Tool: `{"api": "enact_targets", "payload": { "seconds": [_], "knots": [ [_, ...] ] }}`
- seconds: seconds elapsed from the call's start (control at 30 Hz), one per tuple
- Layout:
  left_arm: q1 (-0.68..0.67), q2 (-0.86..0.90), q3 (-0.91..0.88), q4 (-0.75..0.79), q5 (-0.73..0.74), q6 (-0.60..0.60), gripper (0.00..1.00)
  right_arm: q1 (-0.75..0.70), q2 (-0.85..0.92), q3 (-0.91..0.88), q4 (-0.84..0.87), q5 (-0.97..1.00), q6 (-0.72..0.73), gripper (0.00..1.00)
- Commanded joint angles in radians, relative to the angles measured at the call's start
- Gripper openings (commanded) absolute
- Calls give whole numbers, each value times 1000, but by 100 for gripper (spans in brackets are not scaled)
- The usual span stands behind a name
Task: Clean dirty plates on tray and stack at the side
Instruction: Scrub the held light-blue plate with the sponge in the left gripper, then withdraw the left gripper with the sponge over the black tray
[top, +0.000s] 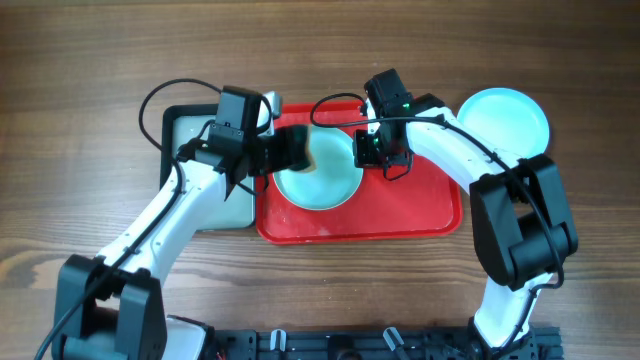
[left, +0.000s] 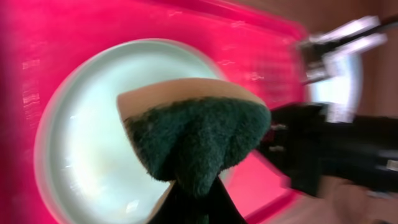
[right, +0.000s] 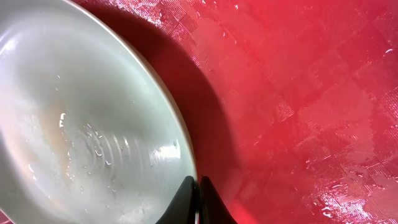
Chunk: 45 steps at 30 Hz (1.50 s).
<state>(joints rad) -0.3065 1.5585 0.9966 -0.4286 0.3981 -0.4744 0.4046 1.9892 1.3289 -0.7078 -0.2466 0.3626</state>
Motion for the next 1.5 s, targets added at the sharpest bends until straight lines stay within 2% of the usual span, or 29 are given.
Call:
{"api": "enact_targets", "payload": {
  "seconds": [0.0, 0.3, 0.57, 0.77, 0.87, 0.93, 1.03, 1.07, 1.1, 1.13, 1.2, 1.33, 1.4, 1.47],
  "knots": [
    [-4, 60, 2, -30, -165, 88, 5, 5, 18, -3, 9, -5, 5, 4],
    [-4, 288, 2, 51, -164, 105, 4, 5, 18, -3, 16, -6, 5, 4],
    [-12, 322, 2, 83, -89, 40, 4, 5, 18, -3, 19, -47, 4, 4],
    [-42, 385, 2, 156, 102, 39, 6, 5, 18, -3, 19, -47, 4, 4],
    [-85, 386, 2, 229, 194, -14, 7, 5, 18, -3, 19, -47, 4, 4],
    [-103, 386, 2, 263, 216, -62, 4, 5, 18, -3, 19, -46, 4, 4],
    [-100, 370, 24, 286, 274, -74, 4, 5, 18, -3, 20, -46, 4, 4],
    [-89, 344, 43, 274, 274, -74, 4, 4, 18, -3, 23, -46, 3, 5],
    [-65, 292, 72, 251, 267, -73, 4, 4, 18, -3, 30, -46, 4, 12],
    [-42, 240, 99, 216, 247, -73, 4, 4, 17, -3, 33, -46, 4, 33],
    [18, 121, 134, 142, 169, -73, 4, 4, 18, -3, 35, -46, 4, 50],
    [189, -32, 135, -11, 118, -35, 4, 4, 18, -3, 38, -46, 5, 53],
    [318, -62, 135, -132, 65, 3, 4, 4, 18, -3, 38, -46, 5, 49],
    [429, -58, 135, -229, 63, 93, 4, 4, 18, -3, 38, -46, 4, 43]
  ]
}}
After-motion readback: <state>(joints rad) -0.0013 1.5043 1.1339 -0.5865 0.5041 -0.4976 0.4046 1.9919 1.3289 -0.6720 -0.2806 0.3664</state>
